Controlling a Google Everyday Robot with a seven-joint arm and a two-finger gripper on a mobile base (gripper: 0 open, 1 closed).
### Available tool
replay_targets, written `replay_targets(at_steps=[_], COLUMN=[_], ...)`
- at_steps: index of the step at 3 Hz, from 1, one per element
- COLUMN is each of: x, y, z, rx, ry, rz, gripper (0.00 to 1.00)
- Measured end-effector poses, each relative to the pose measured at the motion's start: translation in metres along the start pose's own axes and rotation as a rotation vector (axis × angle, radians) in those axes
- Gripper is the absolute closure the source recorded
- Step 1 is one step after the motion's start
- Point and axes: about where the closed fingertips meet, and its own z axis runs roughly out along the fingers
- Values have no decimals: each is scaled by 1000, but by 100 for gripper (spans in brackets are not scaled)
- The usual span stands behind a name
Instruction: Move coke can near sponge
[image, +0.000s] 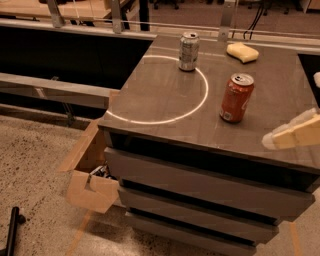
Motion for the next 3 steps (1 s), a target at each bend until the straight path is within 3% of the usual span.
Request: replay_targets(at_steps=[2,3], x=[27,31], y=[-12,-23], z=[23,40], rx=[123,152], ry=[-86,-123], rz=[97,161], gripper=[0,0])
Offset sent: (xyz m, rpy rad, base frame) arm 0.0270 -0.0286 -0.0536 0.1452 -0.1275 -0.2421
